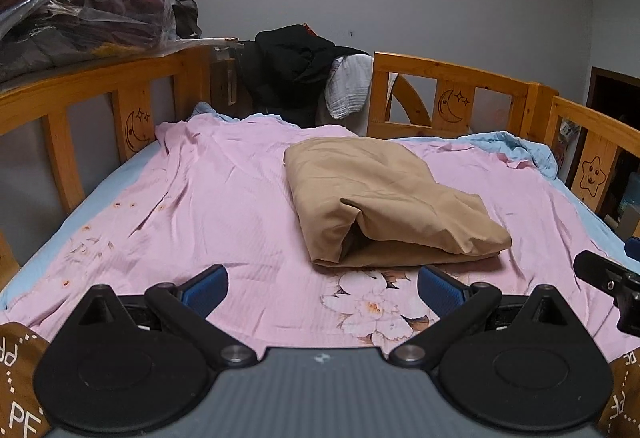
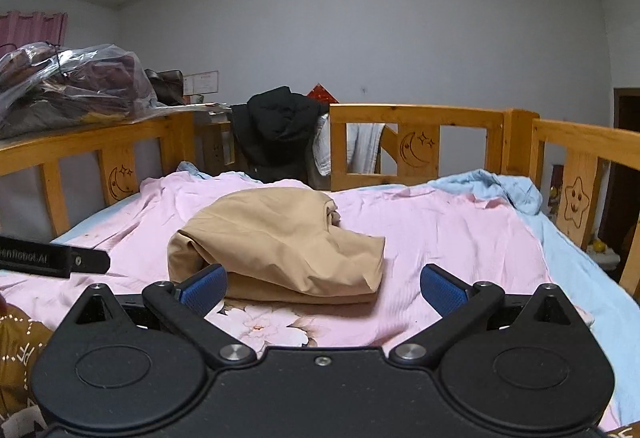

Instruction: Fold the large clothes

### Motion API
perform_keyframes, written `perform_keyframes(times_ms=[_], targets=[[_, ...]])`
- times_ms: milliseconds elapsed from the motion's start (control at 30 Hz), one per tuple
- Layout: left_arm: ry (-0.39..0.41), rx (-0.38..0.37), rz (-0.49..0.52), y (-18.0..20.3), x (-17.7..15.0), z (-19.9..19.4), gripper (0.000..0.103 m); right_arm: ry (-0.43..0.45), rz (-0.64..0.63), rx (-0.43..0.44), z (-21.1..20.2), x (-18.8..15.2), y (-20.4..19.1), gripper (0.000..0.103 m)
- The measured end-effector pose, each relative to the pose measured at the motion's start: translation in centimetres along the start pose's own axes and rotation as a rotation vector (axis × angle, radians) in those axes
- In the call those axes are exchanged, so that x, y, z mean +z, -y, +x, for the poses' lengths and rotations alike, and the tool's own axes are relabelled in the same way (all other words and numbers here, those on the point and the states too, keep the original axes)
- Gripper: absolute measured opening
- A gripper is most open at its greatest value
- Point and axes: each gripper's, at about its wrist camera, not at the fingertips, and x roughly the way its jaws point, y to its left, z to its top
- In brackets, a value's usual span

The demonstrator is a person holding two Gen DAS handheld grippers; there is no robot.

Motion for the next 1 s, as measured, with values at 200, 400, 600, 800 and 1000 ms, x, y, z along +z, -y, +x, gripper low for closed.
perform_keyframes(times_ms=[200,400,600,800,1000], targets=[[0.003,0.005,0.002,0.13,-0.02,-0.01,0.102,-0.009,0.014,-0.006,0.22,-0.11,0.25,0.102],[0.004,0.006,0.007,0.11,-0.01,-0.03,0.102,-0.007,0.018,-0.010,0.16,-0.07,0.30,0.102],[0.004,0.005,0.006,0.09,0.00,-0.05,0.102,-0.008,0.017,-0.009,0.10,0.00,0.24,0.102],[0.003,0.005,0.006,0.06,-0.01,-0.03,0.102,-0.008,0.018,-0.009,0.12,-0.01,0.30,0.102],[0.004,0.004,0.011,0.16,0.07,-0.20,0.102,-0.010,0.019,-0.009,0.13,-0.03,0.27,0.102]])
